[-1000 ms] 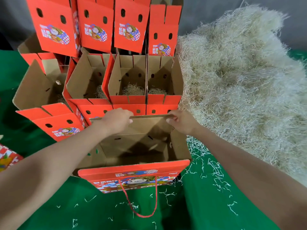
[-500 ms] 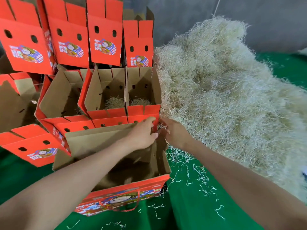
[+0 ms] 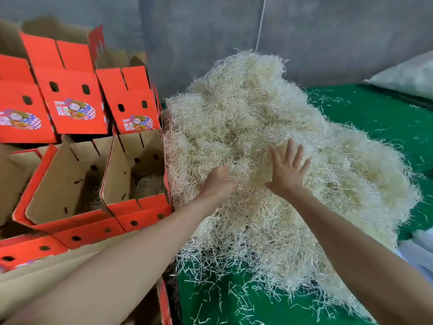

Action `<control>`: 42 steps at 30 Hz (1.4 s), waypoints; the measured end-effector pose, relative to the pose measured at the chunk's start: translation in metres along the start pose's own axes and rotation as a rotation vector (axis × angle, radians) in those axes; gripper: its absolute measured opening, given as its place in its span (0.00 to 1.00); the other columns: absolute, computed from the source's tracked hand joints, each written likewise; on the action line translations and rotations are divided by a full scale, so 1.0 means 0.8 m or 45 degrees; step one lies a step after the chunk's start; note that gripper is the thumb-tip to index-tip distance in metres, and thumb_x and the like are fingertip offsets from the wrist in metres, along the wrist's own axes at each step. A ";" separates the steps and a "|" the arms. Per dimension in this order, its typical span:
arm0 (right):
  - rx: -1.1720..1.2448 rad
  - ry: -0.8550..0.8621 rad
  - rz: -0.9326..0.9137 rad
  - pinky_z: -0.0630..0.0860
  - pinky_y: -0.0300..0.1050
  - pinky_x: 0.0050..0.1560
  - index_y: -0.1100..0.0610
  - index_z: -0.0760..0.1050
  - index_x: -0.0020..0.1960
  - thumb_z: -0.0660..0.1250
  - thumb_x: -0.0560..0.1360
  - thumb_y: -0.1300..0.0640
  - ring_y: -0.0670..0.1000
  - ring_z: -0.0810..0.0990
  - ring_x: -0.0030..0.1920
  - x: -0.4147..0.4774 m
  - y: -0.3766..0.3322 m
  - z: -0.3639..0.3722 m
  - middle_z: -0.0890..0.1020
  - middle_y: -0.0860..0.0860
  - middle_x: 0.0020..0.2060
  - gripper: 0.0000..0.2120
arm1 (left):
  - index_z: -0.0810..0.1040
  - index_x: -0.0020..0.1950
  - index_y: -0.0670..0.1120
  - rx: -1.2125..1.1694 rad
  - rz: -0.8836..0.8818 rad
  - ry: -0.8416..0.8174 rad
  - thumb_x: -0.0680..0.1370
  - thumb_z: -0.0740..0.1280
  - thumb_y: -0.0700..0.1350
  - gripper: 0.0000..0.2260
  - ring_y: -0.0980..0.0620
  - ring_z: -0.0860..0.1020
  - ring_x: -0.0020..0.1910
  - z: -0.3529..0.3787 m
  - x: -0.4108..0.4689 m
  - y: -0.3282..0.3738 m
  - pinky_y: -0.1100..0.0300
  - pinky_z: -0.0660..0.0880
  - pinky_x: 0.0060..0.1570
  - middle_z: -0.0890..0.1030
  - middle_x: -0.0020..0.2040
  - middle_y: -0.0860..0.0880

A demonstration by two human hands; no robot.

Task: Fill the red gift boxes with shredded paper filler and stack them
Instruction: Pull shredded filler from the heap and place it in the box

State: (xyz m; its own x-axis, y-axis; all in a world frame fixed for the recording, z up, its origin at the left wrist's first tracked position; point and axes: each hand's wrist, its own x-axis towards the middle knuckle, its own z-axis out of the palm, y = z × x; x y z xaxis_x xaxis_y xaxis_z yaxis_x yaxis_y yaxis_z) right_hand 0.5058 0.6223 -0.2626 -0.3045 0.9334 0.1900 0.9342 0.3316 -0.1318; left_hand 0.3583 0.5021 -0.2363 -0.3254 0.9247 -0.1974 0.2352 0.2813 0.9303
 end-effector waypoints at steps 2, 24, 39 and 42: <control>-0.052 -0.032 0.107 0.30 0.68 0.60 0.40 0.32 0.72 0.75 0.65 0.53 0.65 0.25 0.67 0.030 0.023 -0.006 0.23 0.56 0.68 0.57 | 0.59 0.73 0.48 -0.006 0.011 0.010 0.76 0.66 0.40 0.28 0.52 0.68 0.63 0.010 0.018 0.002 0.58 0.65 0.58 0.66 0.71 0.48; 0.468 -0.156 -0.337 0.44 0.57 0.73 0.47 0.46 0.75 0.71 0.67 0.59 0.55 0.45 0.75 0.042 0.006 -0.046 0.49 0.50 0.75 0.47 | 0.76 0.40 0.44 -0.754 -0.507 0.262 0.64 0.67 0.39 0.07 0.44 0.78 0.36 -0.065 0.072 0.000 0.53 0.75 0.41 0.79 0.35 0.43; 0.392 -1.137 -0.651 0.70 0.48 0.63 0.63 0.69 0.63 0.67 0.74 0.60 0.50 0.76 0.54 -0.037 -0.102 0.041 0.78 0.52 0.51 0.19 | 0.76 0.42 0.41 -0.492 -0.386 0.479 0.77 0.63 0.40 0.06 0.45 0.78 0.38 -0.114 0.037 0.037 0.67 0.70 0.24 0.74 0.39 0.47; 0.595 -0.869 -0.611 0.77 0.36 0.43 0.59 0.74 0.49 0.61 0.77 0.65 0.42 0.79 0.38 -0.031 -0.099 0.032 0.77 0.45 0.37 0.05 | 0.75 0.37 0.43 -0.421 -0.256 0.555 0.74 0.65 0.35 0.07 0.48 0.72 0.38 -0.110 0.038 0.037 0.64 0.66 0.27 0.72 0.36 0.50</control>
State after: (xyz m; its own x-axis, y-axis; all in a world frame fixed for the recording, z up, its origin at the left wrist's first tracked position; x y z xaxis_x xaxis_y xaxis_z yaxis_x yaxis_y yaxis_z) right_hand 0.4347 0.5766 -0.2815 -0.8165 0.5135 -0.2639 0.5576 0.5831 -0.5908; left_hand 0.2743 0.5160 -0.1878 -0.6975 0.6508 -0.3000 -0.1462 0.2806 0.9486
